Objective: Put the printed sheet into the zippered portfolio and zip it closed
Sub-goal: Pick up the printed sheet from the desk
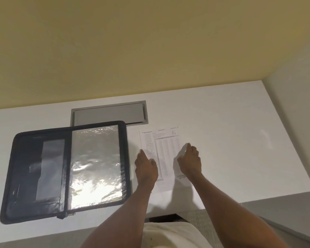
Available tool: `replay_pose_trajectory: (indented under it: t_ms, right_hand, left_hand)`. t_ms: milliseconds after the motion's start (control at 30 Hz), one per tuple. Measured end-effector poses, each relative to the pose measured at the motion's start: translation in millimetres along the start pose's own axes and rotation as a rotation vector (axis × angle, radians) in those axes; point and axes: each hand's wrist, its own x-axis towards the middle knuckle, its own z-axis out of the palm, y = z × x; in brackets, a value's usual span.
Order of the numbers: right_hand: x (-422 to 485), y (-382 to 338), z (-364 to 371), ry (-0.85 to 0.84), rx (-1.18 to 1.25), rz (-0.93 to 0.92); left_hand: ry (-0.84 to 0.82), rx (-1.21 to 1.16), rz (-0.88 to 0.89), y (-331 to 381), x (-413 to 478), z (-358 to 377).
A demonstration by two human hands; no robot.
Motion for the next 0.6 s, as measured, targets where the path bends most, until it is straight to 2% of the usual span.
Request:
replay_pose_trajectory:
  t_ms: [333, 433, 533, 600]
  right_hand:
    - [-5, 2, 8, -0.032, 0.271, 0.027]
    - [-4, 4, 5, -0.044, 0.298, 0.023]
    - [-1, 7, 1, -0.065, 0.336, 0.038]
    - [-1, 10, -1, -0.078, 0.362, 0.041]
  left_hand:
    - [0.069, -0.059, -0.133, 35, -1, 13]
    - [0.075, -0.086, -0.287, 44, 7, 6]
    - [0.036, -0.213, -0.484, 48, 12, -2]
    - [0.013, -0.302, -0.528, 44, 15, -5]
